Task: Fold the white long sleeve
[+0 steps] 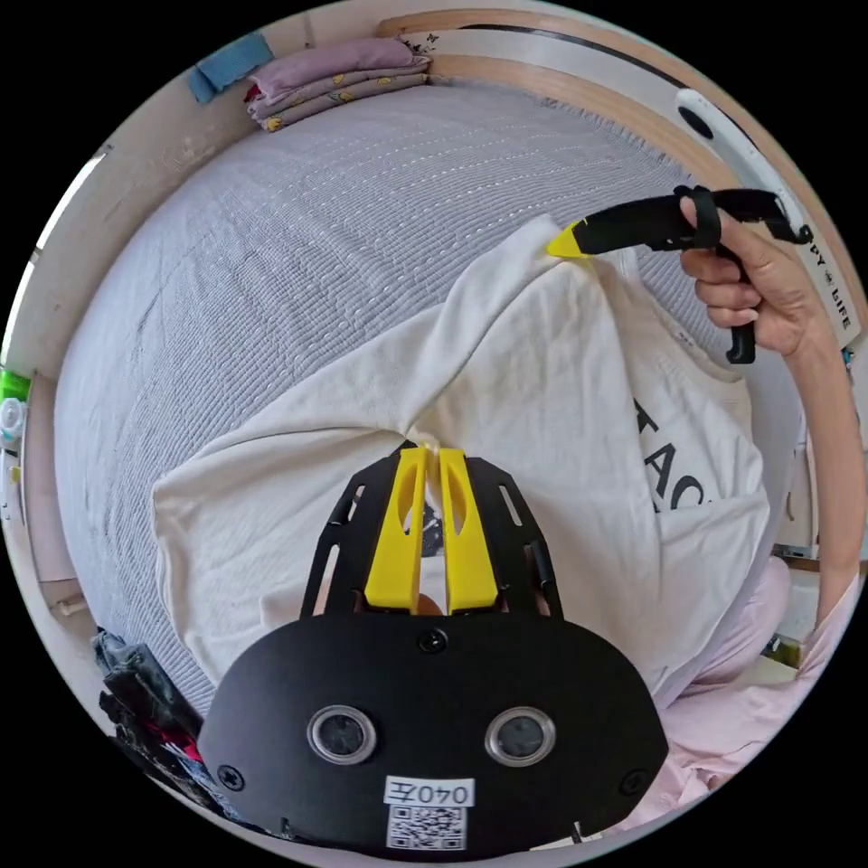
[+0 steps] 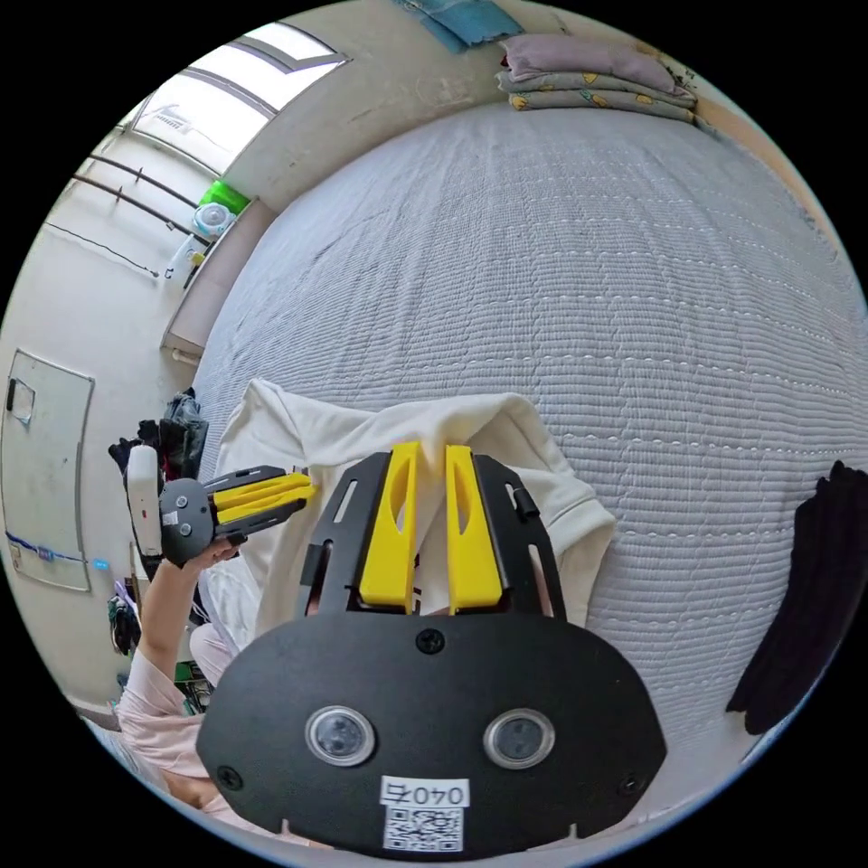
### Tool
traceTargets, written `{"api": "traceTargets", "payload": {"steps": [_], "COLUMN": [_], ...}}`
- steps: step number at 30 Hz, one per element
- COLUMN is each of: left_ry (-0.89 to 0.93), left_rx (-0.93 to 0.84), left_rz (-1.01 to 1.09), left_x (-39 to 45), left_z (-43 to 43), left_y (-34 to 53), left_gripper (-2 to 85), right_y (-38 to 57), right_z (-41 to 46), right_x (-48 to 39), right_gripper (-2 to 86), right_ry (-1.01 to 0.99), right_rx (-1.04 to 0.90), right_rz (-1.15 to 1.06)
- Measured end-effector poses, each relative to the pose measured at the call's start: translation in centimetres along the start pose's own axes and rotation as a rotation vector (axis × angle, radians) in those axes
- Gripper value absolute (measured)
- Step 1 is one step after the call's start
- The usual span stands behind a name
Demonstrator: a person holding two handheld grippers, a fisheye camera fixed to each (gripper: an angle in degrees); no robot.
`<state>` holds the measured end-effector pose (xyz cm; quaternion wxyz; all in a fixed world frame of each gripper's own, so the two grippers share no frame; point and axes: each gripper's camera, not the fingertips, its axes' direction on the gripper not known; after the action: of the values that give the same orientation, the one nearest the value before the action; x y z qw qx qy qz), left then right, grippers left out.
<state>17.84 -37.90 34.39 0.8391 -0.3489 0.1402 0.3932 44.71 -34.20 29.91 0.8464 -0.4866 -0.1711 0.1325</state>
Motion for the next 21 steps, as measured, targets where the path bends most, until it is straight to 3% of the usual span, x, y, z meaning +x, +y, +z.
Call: {"api": "traceTargets", "payload": {"steps": [6, 10, 13, 14, 17, 21], "left_ry": [-0.231, -0.159, -0.200, -0.174, -0.338, -0.206], "left_rx": [0.142, 0.044, 0.121, 0.177, 0.301, 0.300], "left_rz": [-0.008, 0.011, -0.022, -0.055, -0.069, 0.010], "left_x": [-0.3, -0.5, -0.6, -1.2, -0.5, 2.5], "left_z": [-2.5, -0.4, -1.3, -2.5, -4.9, -3.9], "left_y": [-2.7, -4.5, -3.3, -2.4, -0.4, -1.3], "left_gripper": [-0.8, -0.3, 1.8, 1.8, -0.2, -0.8], "right_y": [-3.3, -5.7, -5.2, -4.6, -3.0, -1.3], "right_z": [-2.3, 1.9, 1.7, 0.6, -2.0, -0.7], "right_x": [-1.0, 0.0, -0.1, -0.6, -3.2, -8.9], "right_gripper": [-0.4, 4.5, 8.8, 9.0, 7.0, 0.2], "right_ry": [-0.020, 0.096, 0.101, 0.126, 0.317, 0.395], "right_rx": [0.177, 0.016, -0.002, 0.032, 0.154, 0.183], "right_rz": [-0.033, 0.047, 0.035, 0.002, -0.078, -0.285]}}
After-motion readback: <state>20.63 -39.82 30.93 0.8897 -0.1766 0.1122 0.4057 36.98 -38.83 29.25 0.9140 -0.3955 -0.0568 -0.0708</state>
